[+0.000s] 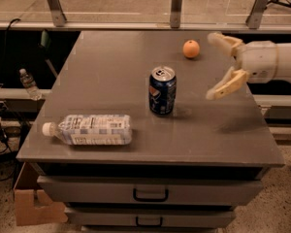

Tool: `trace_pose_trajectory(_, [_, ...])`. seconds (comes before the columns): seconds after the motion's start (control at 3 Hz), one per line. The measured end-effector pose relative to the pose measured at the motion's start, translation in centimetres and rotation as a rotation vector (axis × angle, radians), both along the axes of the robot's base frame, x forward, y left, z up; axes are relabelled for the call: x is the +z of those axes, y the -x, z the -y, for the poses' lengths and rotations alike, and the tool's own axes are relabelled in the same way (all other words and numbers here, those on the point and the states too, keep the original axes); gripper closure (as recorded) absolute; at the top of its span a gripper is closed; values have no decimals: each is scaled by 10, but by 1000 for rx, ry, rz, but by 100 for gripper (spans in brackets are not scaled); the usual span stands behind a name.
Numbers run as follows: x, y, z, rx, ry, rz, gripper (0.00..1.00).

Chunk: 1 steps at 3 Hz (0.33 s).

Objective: Place pepsi can upright

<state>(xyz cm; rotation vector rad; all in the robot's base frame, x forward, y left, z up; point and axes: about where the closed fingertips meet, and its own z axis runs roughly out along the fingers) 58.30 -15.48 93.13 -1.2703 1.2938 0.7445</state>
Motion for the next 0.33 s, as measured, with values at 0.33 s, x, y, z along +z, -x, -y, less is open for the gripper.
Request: trace_pose_trajectory(0.33, [7, -5, 12, -27, 7, 13, 0])
